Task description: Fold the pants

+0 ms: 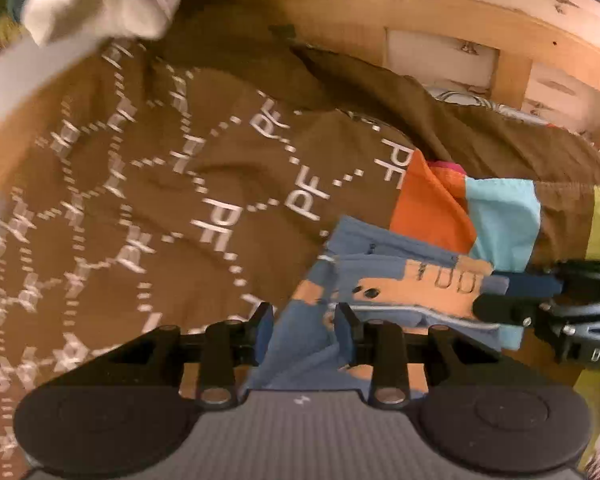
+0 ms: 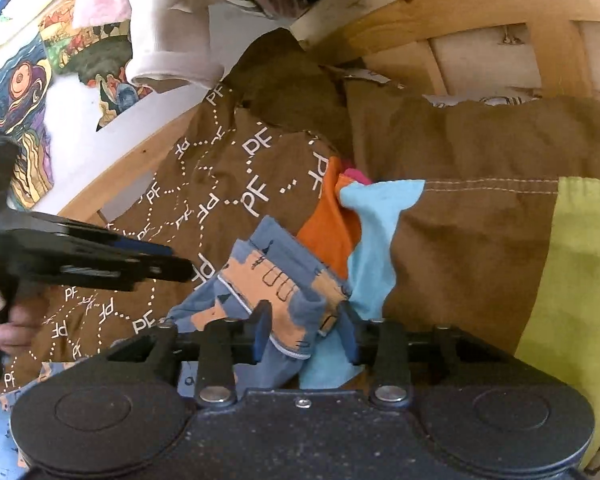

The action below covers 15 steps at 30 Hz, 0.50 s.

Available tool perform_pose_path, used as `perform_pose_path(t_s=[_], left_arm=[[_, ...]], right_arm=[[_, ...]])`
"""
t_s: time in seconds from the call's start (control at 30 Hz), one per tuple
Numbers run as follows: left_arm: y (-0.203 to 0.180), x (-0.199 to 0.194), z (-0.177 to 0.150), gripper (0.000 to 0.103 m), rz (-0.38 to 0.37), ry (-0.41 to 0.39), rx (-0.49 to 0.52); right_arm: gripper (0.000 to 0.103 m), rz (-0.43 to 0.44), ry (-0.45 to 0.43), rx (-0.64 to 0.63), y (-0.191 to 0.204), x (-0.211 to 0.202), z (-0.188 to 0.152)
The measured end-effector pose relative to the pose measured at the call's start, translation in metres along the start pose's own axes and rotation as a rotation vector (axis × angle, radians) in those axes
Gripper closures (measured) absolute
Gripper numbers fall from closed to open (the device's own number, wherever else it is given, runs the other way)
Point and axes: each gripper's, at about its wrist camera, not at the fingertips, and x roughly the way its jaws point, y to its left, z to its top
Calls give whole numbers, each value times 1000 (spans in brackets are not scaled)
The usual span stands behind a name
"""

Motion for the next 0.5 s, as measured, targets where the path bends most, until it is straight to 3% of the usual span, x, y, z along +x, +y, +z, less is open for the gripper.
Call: perform_pose_path(t_s=[0.13,0.33,0.4,0.5], left_arm=[[-4,6,5,65,-53,-10,14],[-13,25,11,66,-42,50,9],[-19,31,12,88,-32,76,21],[-29,36,15,92,5,78,50]], right_arm=[[73,2,-8,-9,-1,-2,-1],[76,8,-1,-3,-3,0,-2],[78,8,2,-1,-4,0,-2],[85,6,5,-6,-3,1,-1]])
